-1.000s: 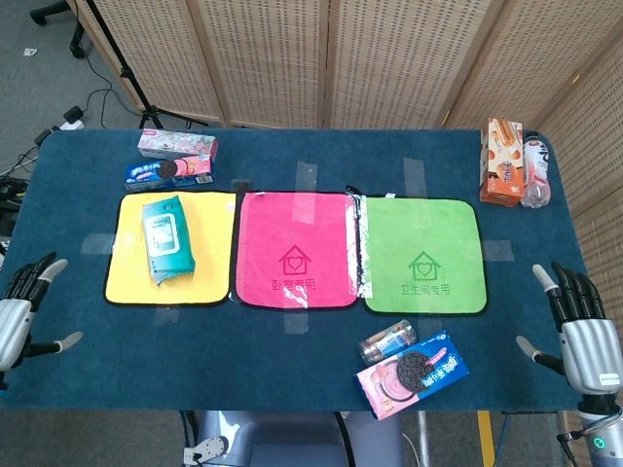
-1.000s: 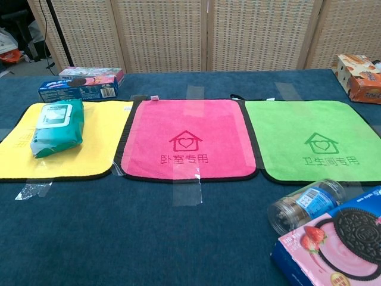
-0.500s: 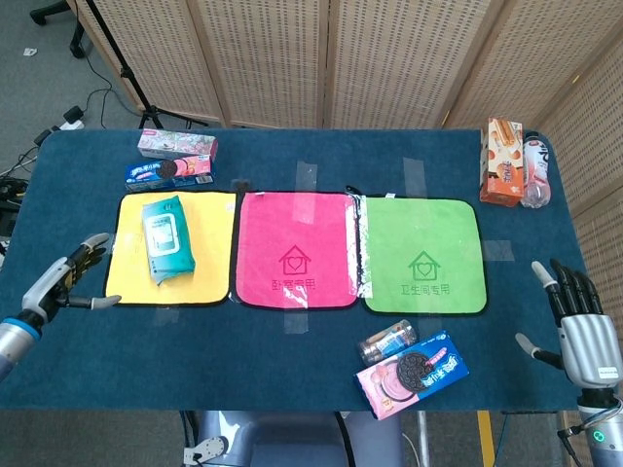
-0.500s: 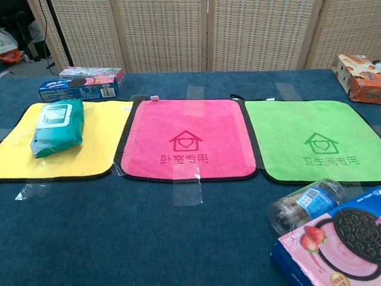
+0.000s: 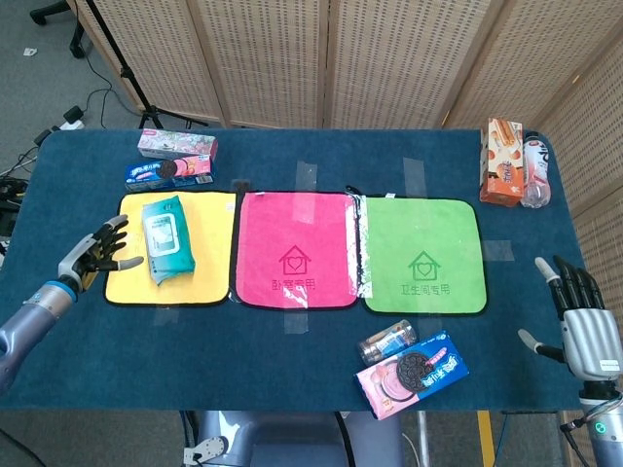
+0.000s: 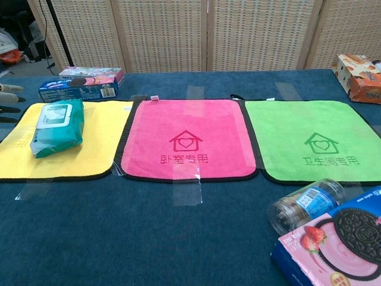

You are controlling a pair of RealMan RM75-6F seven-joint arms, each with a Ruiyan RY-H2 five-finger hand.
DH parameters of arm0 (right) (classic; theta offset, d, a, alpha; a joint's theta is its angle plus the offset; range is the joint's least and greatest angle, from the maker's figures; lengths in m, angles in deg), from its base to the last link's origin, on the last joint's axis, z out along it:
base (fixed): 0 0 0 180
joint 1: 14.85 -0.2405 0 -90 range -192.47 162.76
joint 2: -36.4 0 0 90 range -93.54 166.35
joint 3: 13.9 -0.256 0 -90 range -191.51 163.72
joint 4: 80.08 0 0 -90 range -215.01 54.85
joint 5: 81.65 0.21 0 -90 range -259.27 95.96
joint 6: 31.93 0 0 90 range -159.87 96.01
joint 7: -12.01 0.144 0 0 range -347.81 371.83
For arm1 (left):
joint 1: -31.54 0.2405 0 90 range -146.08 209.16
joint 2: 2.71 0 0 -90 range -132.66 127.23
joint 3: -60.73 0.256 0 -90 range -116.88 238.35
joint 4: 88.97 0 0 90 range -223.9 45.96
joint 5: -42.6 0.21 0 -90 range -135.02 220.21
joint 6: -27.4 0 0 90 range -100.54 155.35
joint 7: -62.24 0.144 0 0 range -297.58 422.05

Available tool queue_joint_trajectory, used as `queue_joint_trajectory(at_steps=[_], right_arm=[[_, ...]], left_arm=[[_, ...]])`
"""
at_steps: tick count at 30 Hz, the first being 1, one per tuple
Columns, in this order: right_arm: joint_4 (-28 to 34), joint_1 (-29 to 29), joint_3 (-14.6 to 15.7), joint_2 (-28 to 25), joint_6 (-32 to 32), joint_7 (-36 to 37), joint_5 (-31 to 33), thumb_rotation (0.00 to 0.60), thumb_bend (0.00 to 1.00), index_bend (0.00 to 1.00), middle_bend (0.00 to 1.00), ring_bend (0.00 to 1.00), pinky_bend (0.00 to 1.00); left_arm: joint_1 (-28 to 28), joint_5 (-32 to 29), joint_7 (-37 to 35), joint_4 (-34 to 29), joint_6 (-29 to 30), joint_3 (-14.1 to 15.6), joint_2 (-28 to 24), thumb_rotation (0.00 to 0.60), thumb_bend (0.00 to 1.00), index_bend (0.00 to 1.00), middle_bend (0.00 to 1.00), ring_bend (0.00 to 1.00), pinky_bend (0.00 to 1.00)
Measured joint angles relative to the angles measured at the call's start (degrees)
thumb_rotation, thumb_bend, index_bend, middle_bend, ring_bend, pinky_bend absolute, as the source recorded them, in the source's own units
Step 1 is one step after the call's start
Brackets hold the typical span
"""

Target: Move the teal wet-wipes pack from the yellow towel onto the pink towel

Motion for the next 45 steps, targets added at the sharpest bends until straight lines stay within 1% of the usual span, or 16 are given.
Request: queue_joint_trajectory(at_steps=[9,15,18,23,27,33,40,45], right_arm=[[-0.3,-0.5,0.0,-0.1,-1.2,1.2,0.6,0.600,0.00,0.00,0.00,0.00,0.05],[-0.2,-0.5,-0.1,-0.5,-1.3,2.3,0.9,0.600,0.00,0.00,0.00,0.00,0.05],[-0.2,-0.5,-0.2,-0.6,-1.3,2.8,1.0,0.600,0.00,0.00,0.00,0.00,0.05],[-0.3,-0.5,-0.1,-0.8,-1.4,3.3,1.0,0.600,0.00,0.00,0.00,0.00,0.05],[-0.3,-0.5,-0.1,-0.9,-1.5,3.5,1.1,0.600,0.00,0.00,0.00,0.00,0.05],[-0.2,-0.4,-0.2,-1.2,-1.5,4.2,1.3,0.600,0.00,0.00,0.00,0.00,0.05],[-0.3,-0.5,-0.3,-1.5,-1.7,5.0,1.5,0.600,0.00,0.00,0.00,0.00,0.05],[-0.3,-0.6,-0.4,-1.6,-2.0,5.6,1.7,0.600,0.00,0.00,0.00,0.00,0.05]], left_arm=[[-0.9,-6.1,1.7,4.9,-4.4,-2.4,4.6,0.600,0.16,0.00,0.00,0.00,0.00],[-2.0,-10.4,7.8,5.7,-6.3,-4.5,7.7,0.600,0.16,0.00,0.00,0.00,0.00],[-2.4,-13.4,11.7,4.7,-5.8,-5.9,8.8,0.600,0.16,0.00,0.00,0.00,0.00],[-2.3,-18.8,17.9,1.4,-3.0,-8.1,10.1,0.600,0.16,0.00,0.00,0.00,0.00],[-2.5,-22.9,22.9,-1.3,-1.6,-9.0,10.6,0.600,0.15,0.00,0.00,0.00,0.00],[-3.7,-31.2,32.0,-5.7,0.6,-9.8,12.3,0.600,0.15,0.00,0.00,0.00,0.00],[-5.7,-40.9,41.5,-9.8,5.3,-10.8,15.1,0.600,0.15,0.00,0.00,0.00,0.00],[-7.5,-45.5,47.0,-12.3,7.8,-12.3,16.6,0.600,0.16,0.00,0.00,0.00,0.00]])
